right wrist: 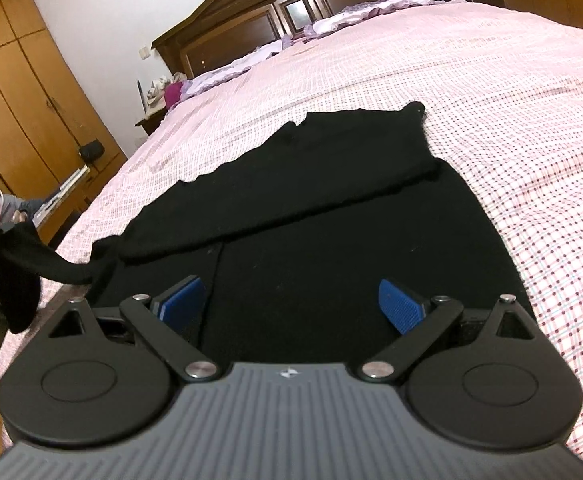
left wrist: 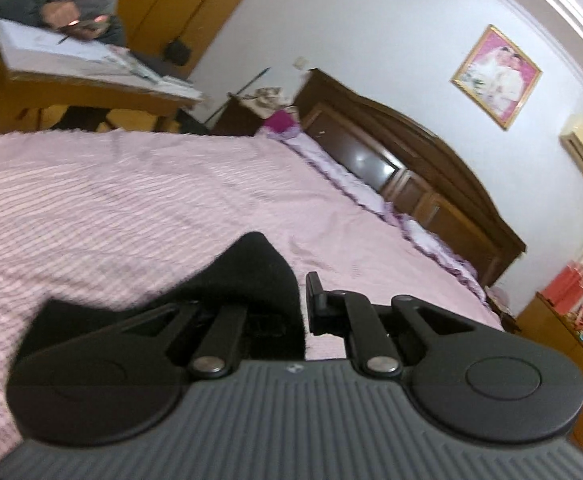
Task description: Fold small clothes
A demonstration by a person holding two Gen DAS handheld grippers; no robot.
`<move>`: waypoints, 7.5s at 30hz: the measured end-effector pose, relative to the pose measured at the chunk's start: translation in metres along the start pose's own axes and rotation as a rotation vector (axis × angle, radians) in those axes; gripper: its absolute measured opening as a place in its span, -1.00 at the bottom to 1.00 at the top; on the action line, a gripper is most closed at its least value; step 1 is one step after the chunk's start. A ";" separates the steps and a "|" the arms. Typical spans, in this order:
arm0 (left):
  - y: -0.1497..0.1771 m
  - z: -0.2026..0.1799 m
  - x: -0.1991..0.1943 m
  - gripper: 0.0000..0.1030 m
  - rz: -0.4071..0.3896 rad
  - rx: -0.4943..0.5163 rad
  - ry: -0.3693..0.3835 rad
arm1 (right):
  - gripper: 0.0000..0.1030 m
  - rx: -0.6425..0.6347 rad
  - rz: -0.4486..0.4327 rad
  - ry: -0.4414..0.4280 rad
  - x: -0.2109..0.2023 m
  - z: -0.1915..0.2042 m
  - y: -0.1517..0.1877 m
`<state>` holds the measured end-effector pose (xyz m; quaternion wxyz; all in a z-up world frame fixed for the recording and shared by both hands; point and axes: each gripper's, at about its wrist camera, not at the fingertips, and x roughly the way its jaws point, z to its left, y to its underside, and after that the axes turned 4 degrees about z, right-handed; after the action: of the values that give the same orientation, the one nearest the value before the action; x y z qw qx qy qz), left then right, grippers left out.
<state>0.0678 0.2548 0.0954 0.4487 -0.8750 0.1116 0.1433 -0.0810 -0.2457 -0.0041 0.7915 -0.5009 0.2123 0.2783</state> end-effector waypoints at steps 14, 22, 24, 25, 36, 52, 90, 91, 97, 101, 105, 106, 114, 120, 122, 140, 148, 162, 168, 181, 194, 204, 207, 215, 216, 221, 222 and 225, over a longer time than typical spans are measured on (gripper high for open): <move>0.018 -0.114 0.011 -0.79 -0.027 0.173 0.131 | 0.90 0.047 -0.053 -0.028 -0.009 -0.021 -0.003; 0.059 -0.171 0.041 -0.79 0.055 0.250 0.204 | 0.90 0.042 -0.091 -0.028 -0.013 -0.030 -0.001; 0.071 -0.179 0.050 -0.79 0.084 0.265 0.219 | 0.90 0.040 -0.099 -0.029 -0.014 -0.032 -0.001; 0.078 -0.184 0.054 -0.79 0.098 0.273 0.226 | 0.90 0.042 -0.101 -0.032 -0.014 -0.033 -0.001; 0.166 -0.201 0.105 -0.79 0.307 0.335 0.233 | 0.90 0.097 -0.101 -0.034 -0.009 -0.052 0.002; 0.221 -0.188 0.137 -0.10 0.499 0.371 0.177 | 0.90 0.108 -0.092 -0.026 -0.002 -0.060 0.006; 0.135 -0.079 -0.002 0.04 0.454 0.454 -0.171 | 0.90 -0.205 0.082 -0.234 0.051 0.123 -0.019; 0.134 -0.075 -0.004 0.04 0.450 0.454 -0.177 | 0.90 -0.213 0.090 -0.246 0.057 0.132 -0.020; 0.127 -0.054 -0.008 0.04 0.444 0.415 -0.196 | 0.86 -0.254 0.119 -0.292 0.089 0.171 -0.019; 0.125 -0.042 -0.008 0.04 0.442 0.390 -0.206 | 0.67 -0.294 0.124 -0.276 0.111 0.189 -0.014; 0.124 -0.034 -0.007 0.04 0.442 0.360 -0.205 | 0.39 -0.313 0.150 -0.242 0.135 0.198 -0.009; 0.124 -0.032 -0.007 0.04 0.442 0.353 -0.205 | 0.32 -0.312 0.158 -0.235 0.142 0.198 -0.008; 0.125 -0.022 -0.002 0.04 0.445 0.310 -0.206 | -0.48 -0.371 0.167 -0.165 0.176 0.203 -0.004; 0.126 -0.023 -0.002 0.04 0.443 0.308 -0.205 | -0.92 -0.334 0.142 -0.205 0.166 0.197 -0.019; 0.125 -0.026 -0.003 0.04 0.437 0.310 -0.198 | -0.92 -0.345 0.111 -0.211 0.156 0.197 -0.026; 0.113 -0.088 0.041 0.03 0.370 0.379 -0.065 | -0.91 -0.333 -0.016 -0.161 0.076 0.143 -0.085; 0.127 -0.062 0.049 0.04 0.389 0.413 -0.179 | -0.01 -0.365 0.071 -0.163 0.111 0.174 -0.047; 0.136 -0.031 0.049 0.04 0.432 0.389 -0.156 | 0.21 -0.392 0.113 -0.158 0.173 0.224 -0.010; 0.138 -0.029 0.048 0.04 0.431 0.396 -0.147 | -0.58 -0.396 0.106 -0.073 0.195 0.218 -0.012; 0.137 -0.040 0.041 0.04 0.419 0.389 -0.158 | -0.94 -0.258 -0.025 -0.119 0.127 0.162 -0.079; 0.143 -0.068 0.030 0.03 0.383 0.367 -0.100 | -0.94 -0.055 -0.105 0.056 0.093 0.027 -0.104; 0.164 -0.096 0.031 0.03 0.420 0.430 -0.072 | -0.89 -0.001 -0.002 0.188 0.110 -0.041 -0.098; 0.169 -0.103 0.031 0.04 0.434 0.439 -0.055 | -0.85 0.036 0.007 0.176 0.105 -0.056 -0.097; 0.174 -0.111 0.031 0.03 0.440 0.436 -0.072 | -0.13 0.037 -0.057 0.181 0.078 -0.064 -0.101; 0.174 -0.112 0.031 0.03 0.441 0.435 -0.074 | -0.01 0.028 -0.060 0.166 0.077 -0.063 -0.101; 0.173 -0.118 0.032 0.03 0.443 0.435 -0.071 | 0.05 -0.050 -0.052 0.127 0.084 -0.052 -0.104; 0.173 -0.119 0.032 0.03 0.443 0.436 -0.069 | 0.05 -0.056 -0.042 0.126 0.088 -0.051 -0.104; 0.173 -0.121 0.033 0.03 0.441 0.431 -0.065 | 0.05 -0.041 0.015 0.152 0.112 -0.053 -0.105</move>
<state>0.0611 0.0544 0.0211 0.5852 -0.7094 0.3124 0.2381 0.0690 -0.3043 -0.0231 0.7606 -0.5351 0.2696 0.2498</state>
